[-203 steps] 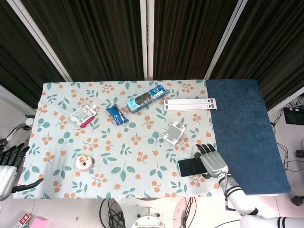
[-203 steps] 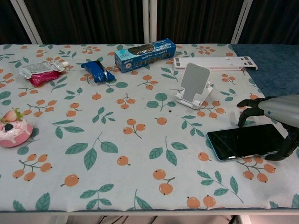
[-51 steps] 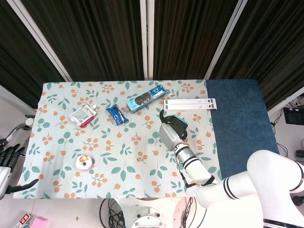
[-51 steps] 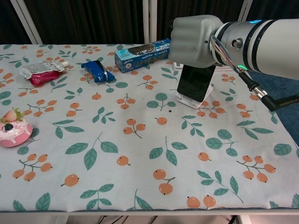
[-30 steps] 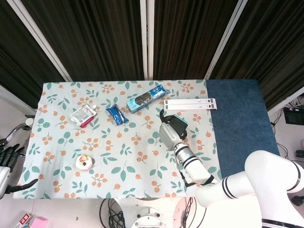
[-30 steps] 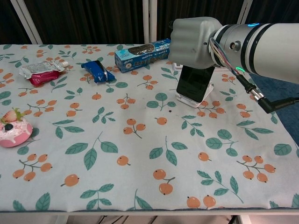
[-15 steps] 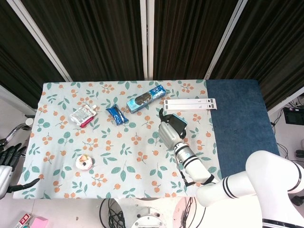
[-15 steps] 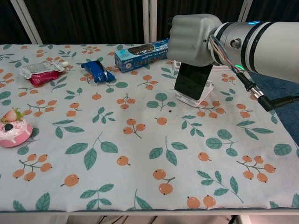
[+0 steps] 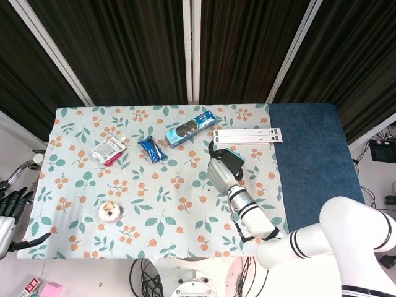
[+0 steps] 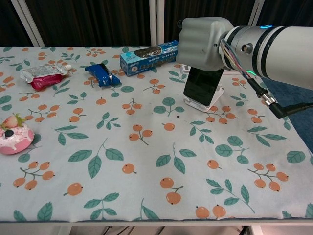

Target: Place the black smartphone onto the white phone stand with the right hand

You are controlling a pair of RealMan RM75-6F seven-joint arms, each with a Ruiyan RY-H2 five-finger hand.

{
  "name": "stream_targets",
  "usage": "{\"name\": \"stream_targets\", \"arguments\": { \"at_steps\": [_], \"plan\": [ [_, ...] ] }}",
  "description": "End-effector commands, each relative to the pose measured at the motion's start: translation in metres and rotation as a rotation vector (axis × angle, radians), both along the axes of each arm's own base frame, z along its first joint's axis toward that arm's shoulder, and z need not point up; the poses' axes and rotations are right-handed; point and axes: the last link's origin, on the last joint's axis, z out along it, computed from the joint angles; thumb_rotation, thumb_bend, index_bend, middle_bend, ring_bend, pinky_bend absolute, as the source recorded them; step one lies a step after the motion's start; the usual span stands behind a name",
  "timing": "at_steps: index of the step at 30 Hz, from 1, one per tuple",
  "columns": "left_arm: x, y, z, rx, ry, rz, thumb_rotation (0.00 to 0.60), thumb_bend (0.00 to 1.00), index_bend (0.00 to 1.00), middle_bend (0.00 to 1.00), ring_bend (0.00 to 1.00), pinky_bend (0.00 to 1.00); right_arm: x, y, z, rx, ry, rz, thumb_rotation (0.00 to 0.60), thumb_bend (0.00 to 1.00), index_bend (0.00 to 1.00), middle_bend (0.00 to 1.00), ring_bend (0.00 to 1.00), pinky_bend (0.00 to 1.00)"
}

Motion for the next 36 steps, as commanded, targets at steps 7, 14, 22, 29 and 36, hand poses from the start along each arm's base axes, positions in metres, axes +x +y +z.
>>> {"name": "stream_targets", "arguments": {
  "at_steps": [7, 14, 22, 29, 36],
  "plan": [
    [-0.001, -0.001, -0.001, -0.002, 0.000, 0.003, 0.203, 0.00, 0.05, 0.00, 0.00, 0.12, -0.003, 0.000, -0.002, 0.001, 0.010, -0.010, 0.600, 0.16, 0.57, 0.39, 0.38, 0.10],
    [-0.001, -0.001, 0.000, -0.001, 0.000, 0.000, 0.203, 0.00, 0.05, 0.00, 0.00, 0.12, -0.005, 0.000, -0.001, 0.000, 0.010, -0.020, 0.600, 0.13, 0.47, 0.33, 0.32, 0.08],
    [-0.001, -0.001, -0.001, -0.003, 0.004, 0.001, 0.205, 0.00, 0.05, 0.00, 0.00, 0.12, -0.009, 0.000, 0.001, 0.004, 0.008, -0.030, 0.600, 0.06, 0.24, 0.19, 0.14, 0.04],
    [-0.001, -0.001, -0.002, -0.003, 0.013, 0.002, 0.204, 0.00, 0.05, 0.00, 0.00, 0.12, -0.011, -0.001, 0.001, 0.015, 0.011, -0.019, 0.600, 0.03, 0.01, 0.00, 0.00, 0.00],
    [-0.001, -0.001, -0.002, -0.003, 0.015, 0.002, 0.204, 0.00, 0.05, 0.00, 0.00, 0.12, -0.014, -0.001, 0.001, 0.013, 0.021, -0.003, 0.600, 0.01, 0.00, 0.00, 0.00, 0.00]
  ]
}}
